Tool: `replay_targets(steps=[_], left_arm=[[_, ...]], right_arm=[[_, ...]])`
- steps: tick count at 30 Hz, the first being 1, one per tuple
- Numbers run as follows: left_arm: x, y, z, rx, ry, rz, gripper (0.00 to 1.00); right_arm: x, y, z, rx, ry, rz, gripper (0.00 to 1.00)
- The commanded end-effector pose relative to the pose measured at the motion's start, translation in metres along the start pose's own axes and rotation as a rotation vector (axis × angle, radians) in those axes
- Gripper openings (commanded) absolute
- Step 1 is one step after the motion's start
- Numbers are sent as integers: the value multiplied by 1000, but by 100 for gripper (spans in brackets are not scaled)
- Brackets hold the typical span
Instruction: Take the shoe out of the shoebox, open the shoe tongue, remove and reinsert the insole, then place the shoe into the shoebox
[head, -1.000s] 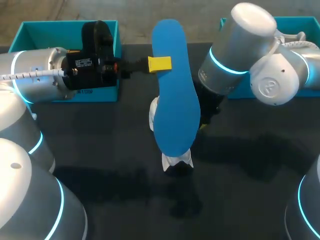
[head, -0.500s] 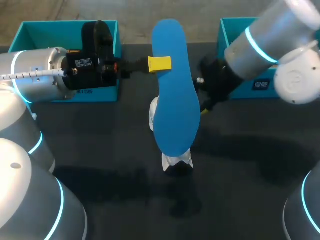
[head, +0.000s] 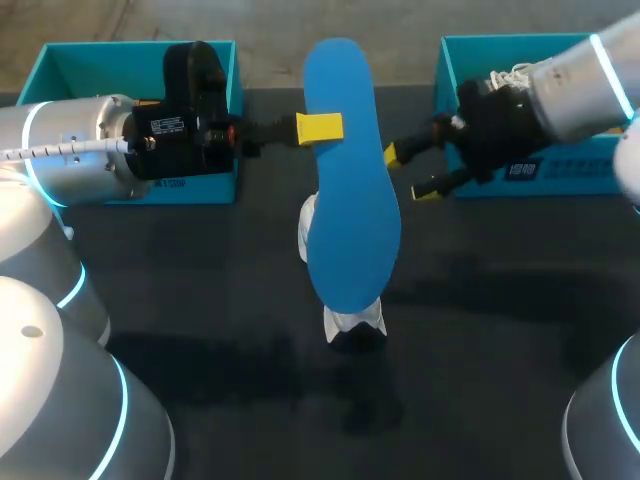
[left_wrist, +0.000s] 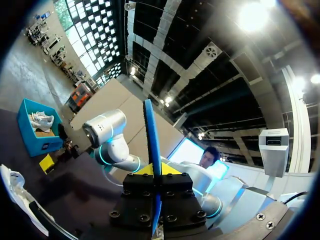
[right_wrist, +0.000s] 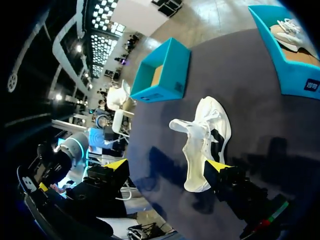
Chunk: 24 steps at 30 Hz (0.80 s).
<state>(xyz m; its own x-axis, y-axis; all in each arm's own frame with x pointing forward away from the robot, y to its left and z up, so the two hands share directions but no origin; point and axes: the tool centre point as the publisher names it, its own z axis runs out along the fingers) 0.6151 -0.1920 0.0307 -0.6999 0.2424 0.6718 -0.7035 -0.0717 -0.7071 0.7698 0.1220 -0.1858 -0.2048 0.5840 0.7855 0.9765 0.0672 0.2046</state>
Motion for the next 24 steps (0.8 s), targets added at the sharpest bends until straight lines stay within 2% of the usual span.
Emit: replay_targets(steps=[1, 13, 17, 24], left_arm=[[-2, 0, 2, 1, 2, 0, 0], [-2, 0, 2, 1, 2, 0, 0], [-2, 0, 2, 1, 2, 0, 0], [-2, 0, 2, 1, 2, 0, 0]], right_arm=[[-3, -7, -12, -24, 62, 1, 100], [1, 4, -32, -52, 281, 86, 100], [2, 7, -40, -104, 384, 129, 100], [0, 12, -49, -155, 414, 158, 100]])
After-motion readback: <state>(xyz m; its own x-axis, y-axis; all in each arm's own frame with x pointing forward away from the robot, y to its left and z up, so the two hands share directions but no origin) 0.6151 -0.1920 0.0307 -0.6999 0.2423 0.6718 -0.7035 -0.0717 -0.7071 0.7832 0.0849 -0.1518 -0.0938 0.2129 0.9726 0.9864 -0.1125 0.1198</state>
